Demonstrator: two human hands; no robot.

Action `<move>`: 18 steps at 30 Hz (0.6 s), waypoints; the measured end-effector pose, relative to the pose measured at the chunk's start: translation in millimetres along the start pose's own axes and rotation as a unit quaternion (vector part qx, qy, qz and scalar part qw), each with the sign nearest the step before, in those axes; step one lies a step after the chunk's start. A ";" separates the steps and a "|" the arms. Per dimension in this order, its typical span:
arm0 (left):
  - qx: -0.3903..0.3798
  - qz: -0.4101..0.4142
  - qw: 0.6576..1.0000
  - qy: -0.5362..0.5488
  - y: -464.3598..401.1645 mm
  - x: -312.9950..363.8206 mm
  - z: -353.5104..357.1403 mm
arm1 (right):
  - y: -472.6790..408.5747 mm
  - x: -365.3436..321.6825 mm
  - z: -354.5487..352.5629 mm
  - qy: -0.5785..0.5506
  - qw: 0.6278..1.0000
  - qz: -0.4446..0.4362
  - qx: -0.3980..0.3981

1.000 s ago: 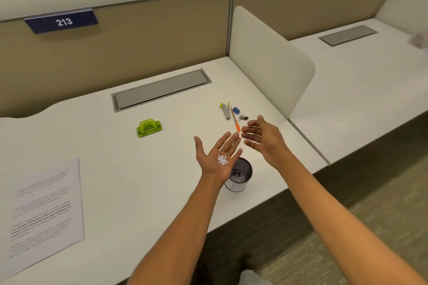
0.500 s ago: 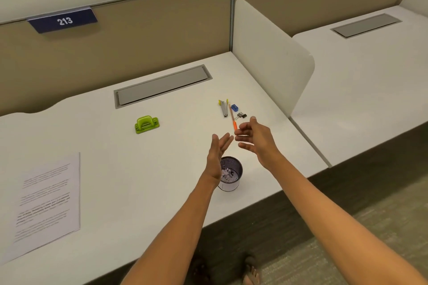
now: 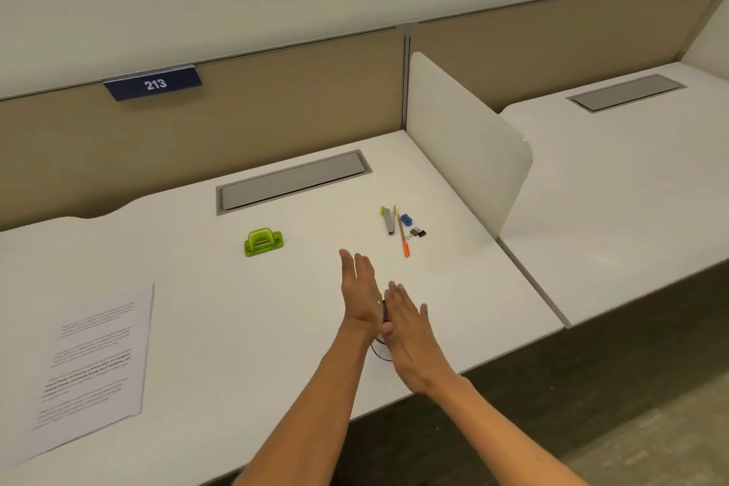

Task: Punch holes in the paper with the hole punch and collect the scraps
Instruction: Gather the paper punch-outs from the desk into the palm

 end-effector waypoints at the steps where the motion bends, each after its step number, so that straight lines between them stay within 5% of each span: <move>1: 0.005 0.006 1.000 -0.007 -0.3 2.2 0.3 | 0.8 4.5 -4.4 -0.013 1.000 0.017 0.007; 6: 0.009 0.020 1.000 0.008 -0.9 0.9 0.6 | 1.4 -25.9 -18.8 0.101 0.991 -0.086 0.024; 9: 0.028 0.026 0.998 -0.043 -1.6 1.9 0.2 | 9.2 -1.4 -19.5 0.104 0.995 -0.005 0.004; 14: 0.039 0.015 0.997 -0.064 4.4 -2.2 4.7 | 10.4 -5.7 -8.5 0.116 0.992 -0.046 -0.030; 18: 0.044 0.024 0.994 -0.102 5.9 1.7 2.8 | 11.5 26.1 -7.5 0.090 0.994 0.036 -0.053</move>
Point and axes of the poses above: each hand's wrist, its own y-axis away from the middle knuckle, its own z-axis out of the palm, x = y × z, the point moved 7 cm from there along -y, towards the middle knuckle, and after that the axes turned 10 degrees about -x, right-handed, at the moved point
